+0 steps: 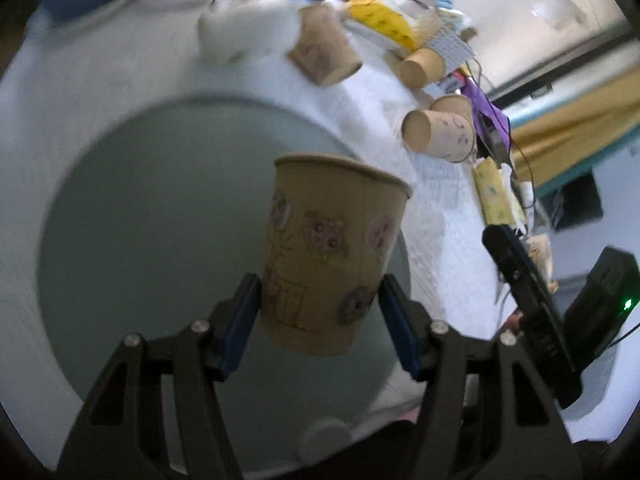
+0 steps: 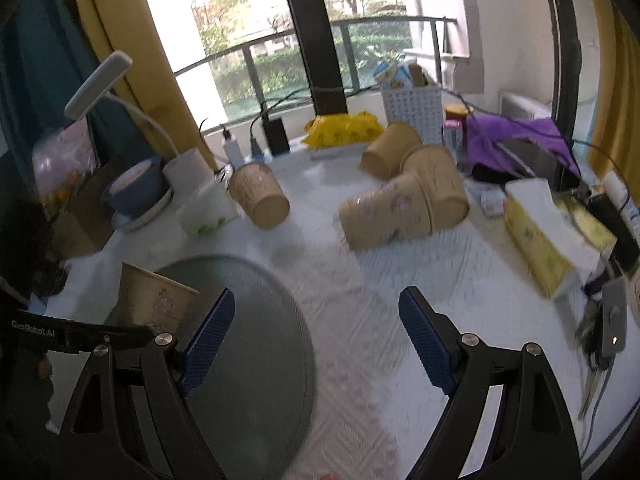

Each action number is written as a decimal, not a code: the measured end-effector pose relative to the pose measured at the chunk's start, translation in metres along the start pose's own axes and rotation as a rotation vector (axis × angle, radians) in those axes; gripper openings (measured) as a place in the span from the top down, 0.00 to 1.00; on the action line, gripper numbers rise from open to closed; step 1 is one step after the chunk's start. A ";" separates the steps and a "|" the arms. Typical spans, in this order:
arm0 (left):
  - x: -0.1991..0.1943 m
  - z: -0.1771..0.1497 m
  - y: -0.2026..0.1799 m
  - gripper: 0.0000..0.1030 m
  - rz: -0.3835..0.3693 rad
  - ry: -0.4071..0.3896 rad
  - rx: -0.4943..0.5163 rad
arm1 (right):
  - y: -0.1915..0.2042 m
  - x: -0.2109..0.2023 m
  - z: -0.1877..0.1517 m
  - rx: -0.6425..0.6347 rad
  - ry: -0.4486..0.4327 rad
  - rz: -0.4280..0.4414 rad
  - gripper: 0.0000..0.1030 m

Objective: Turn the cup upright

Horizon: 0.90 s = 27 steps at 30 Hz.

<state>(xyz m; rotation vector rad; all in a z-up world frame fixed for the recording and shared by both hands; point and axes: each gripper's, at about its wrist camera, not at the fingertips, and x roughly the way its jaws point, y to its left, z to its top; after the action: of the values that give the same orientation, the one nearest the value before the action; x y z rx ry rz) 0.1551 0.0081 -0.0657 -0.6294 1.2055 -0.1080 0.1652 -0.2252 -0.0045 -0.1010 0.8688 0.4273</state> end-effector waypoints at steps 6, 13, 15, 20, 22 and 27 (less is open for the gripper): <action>0.008 -0.017 0.006 0.39 0.013 0.003 -0.078 | 0.002 -0.007 -0.007 -0.019 0.009 0.024 0.16; 0.010 -0.016 0.011 0.36 0.017 -0.004 -0.060 | 0.009 -0.004 -0.008 -0.019 0.027 0.035 0.16; 0.008 -0.018 0.010 0.33 0.012 -0.003 -0.037 | 0.011 -0.002 -0.007 -0.023 0.034 0.035 0.16; -0.012 -0.019 0.008 0.29 -0.004 -0.046 0.018 | 0.023 0.003 -0.002 -0.033 0.062 0.053 0.16; -0.026 -0.020 0.010 0.28 0.003 -0.080 0.044 | 0.030 0.006 0.000 -0.039 0.085 0.075 0.16; -0.060 -0.021 0.026 0.28 0.070 -0.200 0.124 | 0.054 0.022 0.004 -0.042 0.182 0.150 0.16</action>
<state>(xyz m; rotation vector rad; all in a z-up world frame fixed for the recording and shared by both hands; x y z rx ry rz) 0.1079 0.0456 -0.0331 -0.4771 1.0176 -0.0585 0.1586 -0.1679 -0.0137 -0.1153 1.0502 0.5831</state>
